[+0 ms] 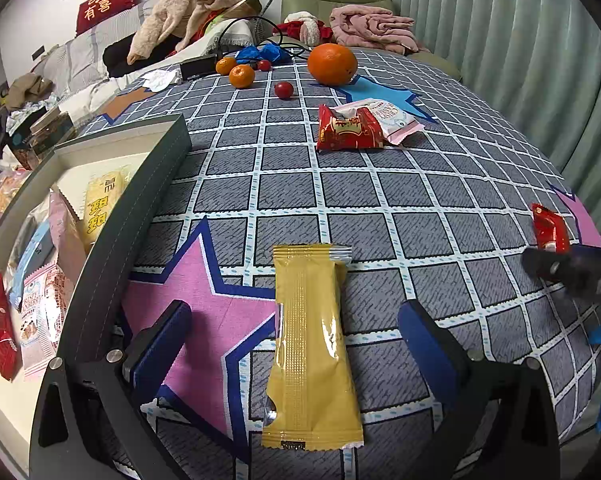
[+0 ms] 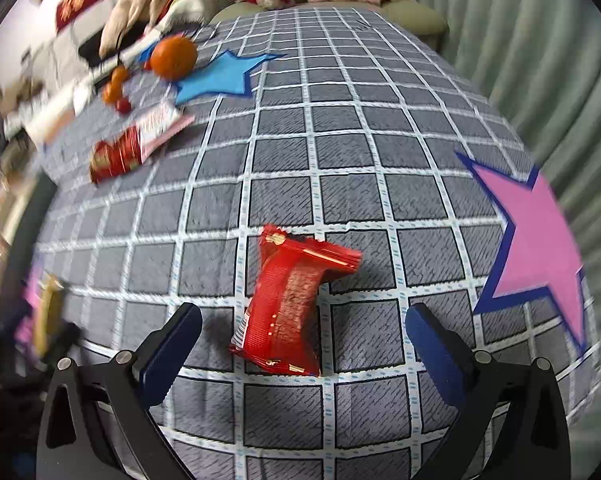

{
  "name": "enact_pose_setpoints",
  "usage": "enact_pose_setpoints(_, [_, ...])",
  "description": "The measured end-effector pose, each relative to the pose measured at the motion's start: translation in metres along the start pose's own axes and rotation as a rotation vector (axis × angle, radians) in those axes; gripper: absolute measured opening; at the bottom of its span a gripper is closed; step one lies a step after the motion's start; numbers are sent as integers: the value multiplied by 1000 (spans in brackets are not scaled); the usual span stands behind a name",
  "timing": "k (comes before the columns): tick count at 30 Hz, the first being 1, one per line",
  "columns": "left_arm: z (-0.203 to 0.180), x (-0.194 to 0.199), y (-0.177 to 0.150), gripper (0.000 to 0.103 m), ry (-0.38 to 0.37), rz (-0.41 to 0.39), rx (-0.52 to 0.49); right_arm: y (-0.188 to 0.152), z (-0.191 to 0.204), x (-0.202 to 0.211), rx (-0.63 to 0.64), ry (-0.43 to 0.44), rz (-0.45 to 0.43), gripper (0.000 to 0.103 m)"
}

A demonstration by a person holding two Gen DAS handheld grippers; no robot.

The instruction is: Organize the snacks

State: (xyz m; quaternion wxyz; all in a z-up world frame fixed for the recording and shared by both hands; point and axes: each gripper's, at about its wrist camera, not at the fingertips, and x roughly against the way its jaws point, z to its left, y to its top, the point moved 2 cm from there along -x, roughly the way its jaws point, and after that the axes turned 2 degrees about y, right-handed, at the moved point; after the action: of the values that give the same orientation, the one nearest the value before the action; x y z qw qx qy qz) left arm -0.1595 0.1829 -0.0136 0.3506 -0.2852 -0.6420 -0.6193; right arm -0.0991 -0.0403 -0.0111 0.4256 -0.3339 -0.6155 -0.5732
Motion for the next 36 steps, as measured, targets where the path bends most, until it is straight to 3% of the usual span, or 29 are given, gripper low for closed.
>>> enact_pose_setpoints(28, [0, 0, 0, 102, 0, 0, -1, -14, -3, 10, 30, 26, -76, 103])
enact_pose_setpoints(36, [-3, 3, -1, 102, -3, 46, -20, -3, -2, 6, 44, 37, 7, 103])
